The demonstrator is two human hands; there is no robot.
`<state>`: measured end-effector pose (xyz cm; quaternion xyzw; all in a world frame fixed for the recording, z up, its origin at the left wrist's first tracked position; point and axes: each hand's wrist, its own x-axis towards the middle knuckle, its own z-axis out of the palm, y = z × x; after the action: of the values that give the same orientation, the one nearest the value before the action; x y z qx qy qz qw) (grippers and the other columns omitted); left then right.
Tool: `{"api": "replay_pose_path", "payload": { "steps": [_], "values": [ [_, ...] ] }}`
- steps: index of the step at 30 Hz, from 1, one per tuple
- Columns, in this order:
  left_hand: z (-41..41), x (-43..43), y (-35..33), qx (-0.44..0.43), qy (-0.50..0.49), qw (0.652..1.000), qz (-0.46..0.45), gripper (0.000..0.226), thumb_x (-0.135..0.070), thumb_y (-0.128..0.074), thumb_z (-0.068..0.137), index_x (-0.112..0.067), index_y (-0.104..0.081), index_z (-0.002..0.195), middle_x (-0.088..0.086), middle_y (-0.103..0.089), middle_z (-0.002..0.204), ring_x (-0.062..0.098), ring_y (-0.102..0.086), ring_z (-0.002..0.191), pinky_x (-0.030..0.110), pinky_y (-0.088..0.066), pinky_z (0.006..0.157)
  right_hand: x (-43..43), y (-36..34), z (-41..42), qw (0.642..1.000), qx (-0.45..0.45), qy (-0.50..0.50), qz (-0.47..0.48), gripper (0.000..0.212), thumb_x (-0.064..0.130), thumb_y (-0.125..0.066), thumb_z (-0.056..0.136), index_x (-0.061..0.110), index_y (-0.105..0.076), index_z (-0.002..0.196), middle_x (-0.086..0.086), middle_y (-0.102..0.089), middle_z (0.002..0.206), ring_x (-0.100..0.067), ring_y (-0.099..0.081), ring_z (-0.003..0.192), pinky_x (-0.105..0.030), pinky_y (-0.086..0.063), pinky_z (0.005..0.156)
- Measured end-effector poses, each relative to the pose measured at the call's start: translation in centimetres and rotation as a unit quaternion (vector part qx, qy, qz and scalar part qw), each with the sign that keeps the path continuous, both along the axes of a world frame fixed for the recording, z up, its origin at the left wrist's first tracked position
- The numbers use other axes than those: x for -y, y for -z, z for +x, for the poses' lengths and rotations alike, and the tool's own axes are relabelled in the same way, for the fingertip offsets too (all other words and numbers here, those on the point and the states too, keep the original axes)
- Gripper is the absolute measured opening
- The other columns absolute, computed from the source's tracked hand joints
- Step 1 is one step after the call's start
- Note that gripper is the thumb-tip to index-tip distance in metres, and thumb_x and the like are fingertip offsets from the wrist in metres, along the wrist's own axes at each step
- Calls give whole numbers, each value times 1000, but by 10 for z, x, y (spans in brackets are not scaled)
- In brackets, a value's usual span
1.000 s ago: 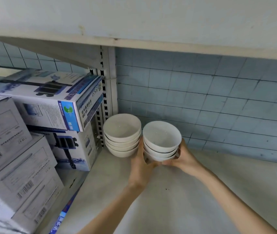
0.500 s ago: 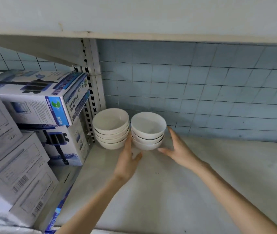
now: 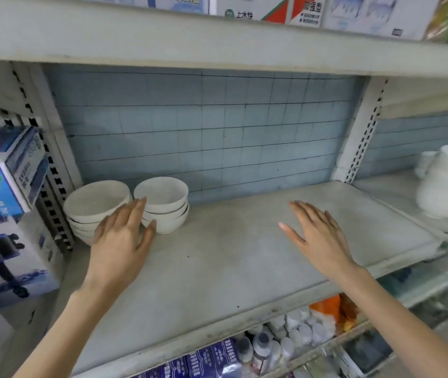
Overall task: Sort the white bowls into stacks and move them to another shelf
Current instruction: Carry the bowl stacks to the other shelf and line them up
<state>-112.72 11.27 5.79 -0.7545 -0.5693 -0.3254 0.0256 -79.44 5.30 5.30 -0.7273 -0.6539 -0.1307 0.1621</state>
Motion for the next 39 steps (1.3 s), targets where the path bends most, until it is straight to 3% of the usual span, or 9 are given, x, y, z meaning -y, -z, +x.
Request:
{"api": "replay_pose_path", "payload": {
  "steps": [2, 4, 7, 10, 16, 22, 27, 34, 39],
  "values": [
    [12, 3, -1, -4, 18, 1000, 0, 55, -39, -38, 93, -6, -48, 135, 17, -55, 133, 40, -51, 121, 54, -39, 98, 25, -2, 14, 999, 2, 36, 22, 78, 62, -10, 93, 9, -58, 122, -9, -65, 118, -26, -63, 105, -46, -46, 94],
    [24, 8, 0, -4, 37, 999, -3, 60, -42, -34, 90, -5, -49, 135, 18, -55, 132, 40, -50, 121, 54, -38, 99, 45, -1, 28, 997, 16, 61, 40, 71, 60, -17, 93, 10, -57, 125, -9, -63, 121, -27, -61, 107, -46, -44, 96],
    [40, 14, 0, -28, 63, 998, 0, 66, -47, -27, 89, -4, -51, 133, 18, -58, 129, 38, -52, 122, 54, -36, 102, 72, -2, 47, 994, 11, 105, 2, 70, 61, -19, 93, 16, -34, 144, -7, -39, 148, -23, -38, 134, -47, -25, 110],
    [53, 14, -2, -59, 82, 995, -5, 66, -48, -26, 88, -7, -50, 134, 16, -57, 132, 32, -49, 128, 54, -29, 108, 94, -1, 68, 987, -8, 150, -55, 66, 56, -22, 94, 23, -13, 150, 0, -15, 157, -18, -16, 143, -44, -11, 115],
    [102, 15, -13, -85, 112, 990, 15, 69, -51, -27, 88, -4, -53, 131, 17, -61, 125, 36, -53, 121, 56, -33, 104, 132, -3, 106, 977, -16, 213, 4, 64, 52, -30, 93, 16, -30, 146, -5, -36, 149, -24, -34, 136, -44, -24, 113],
    [177, 20, -10, -128, 123, 984, 11, 72, -54, -27, 86, -1, -59, 123, 19, -64, 119, 40, -60, 110, 59, -43, 96, 165, -4, 179, 968, -3, 246, -45, 66, 54, -25, 95, 19, -16, 150, -3, -16, 157, -22, -17, 143, -43, -15, 116],
    [253, 47, -3, -144, 131, 981, -12, 71, -54, -29, 87, -1, -61, 121, 19, -66, 116, 41, -63, 103, 56, -49, 87, 199, -3, 250, 970, 1, 241, 24, 66, 58, -28, 93, 13, -43, 139, -6, -46, 143, -26, -43, 130, -42, -31, 108],
    [367, 86, 7, -138, 164, 977, -20, 76, -58, -24, 86, -4, -58, 127, 17, -62, 124, 39, -58, 113, 56, -44, 95, 242, -4, 347, 963, 8, 264, -52, 74, 62, -21, 90, 20, -14, 150, 0, -20, 156, -18, -17, 144, -42, -18, 117],
    [442, 101, 3, -155, 194, 969, -16, 76, -59, -22, 86, -7, -57, 129, 15, -61, 127, 37, -58, 116, 54, -42, 98, 261, -4, 405, 958, 9, 283, -42, 94, 74, 4, 78, 18, -23, 148, -2, -29, 153, -21, -26, 141, -41, -24, 112]
  ]
}}
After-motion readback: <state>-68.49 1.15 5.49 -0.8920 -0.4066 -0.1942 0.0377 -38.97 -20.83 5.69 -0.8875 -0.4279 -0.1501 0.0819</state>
